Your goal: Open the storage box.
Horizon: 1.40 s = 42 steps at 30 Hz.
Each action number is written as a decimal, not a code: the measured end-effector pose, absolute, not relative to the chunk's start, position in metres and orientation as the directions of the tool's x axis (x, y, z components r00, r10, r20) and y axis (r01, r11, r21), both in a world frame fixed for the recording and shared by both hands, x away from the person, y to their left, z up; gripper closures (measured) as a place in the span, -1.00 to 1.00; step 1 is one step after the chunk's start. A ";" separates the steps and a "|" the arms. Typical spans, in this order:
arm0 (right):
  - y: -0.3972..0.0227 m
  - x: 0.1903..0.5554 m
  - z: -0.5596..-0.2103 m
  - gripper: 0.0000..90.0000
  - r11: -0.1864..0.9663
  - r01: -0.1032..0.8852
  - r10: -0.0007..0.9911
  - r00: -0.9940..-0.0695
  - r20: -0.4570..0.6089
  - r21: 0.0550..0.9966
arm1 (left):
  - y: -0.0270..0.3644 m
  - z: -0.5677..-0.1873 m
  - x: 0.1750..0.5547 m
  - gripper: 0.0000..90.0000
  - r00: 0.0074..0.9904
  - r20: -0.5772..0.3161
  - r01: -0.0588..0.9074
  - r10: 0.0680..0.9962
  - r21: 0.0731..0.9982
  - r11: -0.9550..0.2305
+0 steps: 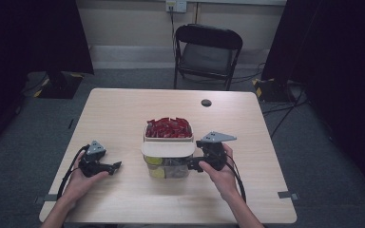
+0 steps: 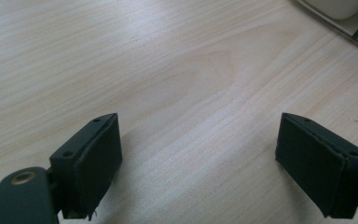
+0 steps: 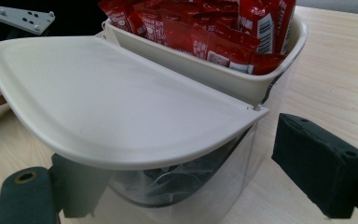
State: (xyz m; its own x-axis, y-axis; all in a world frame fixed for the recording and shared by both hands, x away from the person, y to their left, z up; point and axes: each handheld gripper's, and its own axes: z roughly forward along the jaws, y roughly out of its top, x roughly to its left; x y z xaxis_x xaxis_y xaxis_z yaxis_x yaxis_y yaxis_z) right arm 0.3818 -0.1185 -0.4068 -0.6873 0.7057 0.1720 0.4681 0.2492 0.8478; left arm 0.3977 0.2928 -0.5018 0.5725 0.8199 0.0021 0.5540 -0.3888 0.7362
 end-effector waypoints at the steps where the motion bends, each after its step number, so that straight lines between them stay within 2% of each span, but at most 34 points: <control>1: -0.118 0.382 -0.407 -0.69 0.249 0.467 0.706 -0.687 0.171 0.848 | 0.293 -0.502 0.398 -0.69 0.572 0.003 0.554 0.820 0.736 -0.389; 42: -0.114 0.406 -0.401 -0.70 0.220 0.490 0.712 -0.672 0.205 0.843 | 0.293 -0.502 0.398 -0.69 0.572 0.002 0.554 0.820 0.736 -0.389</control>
State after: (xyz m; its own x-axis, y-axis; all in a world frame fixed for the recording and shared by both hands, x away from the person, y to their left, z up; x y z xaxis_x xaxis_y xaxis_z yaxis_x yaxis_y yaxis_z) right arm 0.4055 -0.1143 -0.4014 -0.6720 0.7117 0.2049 0.4905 0.2204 0.8431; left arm 0.3977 0.2928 -0.5018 0.5723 0.8200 0.0025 0.5540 -0.3889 0.7361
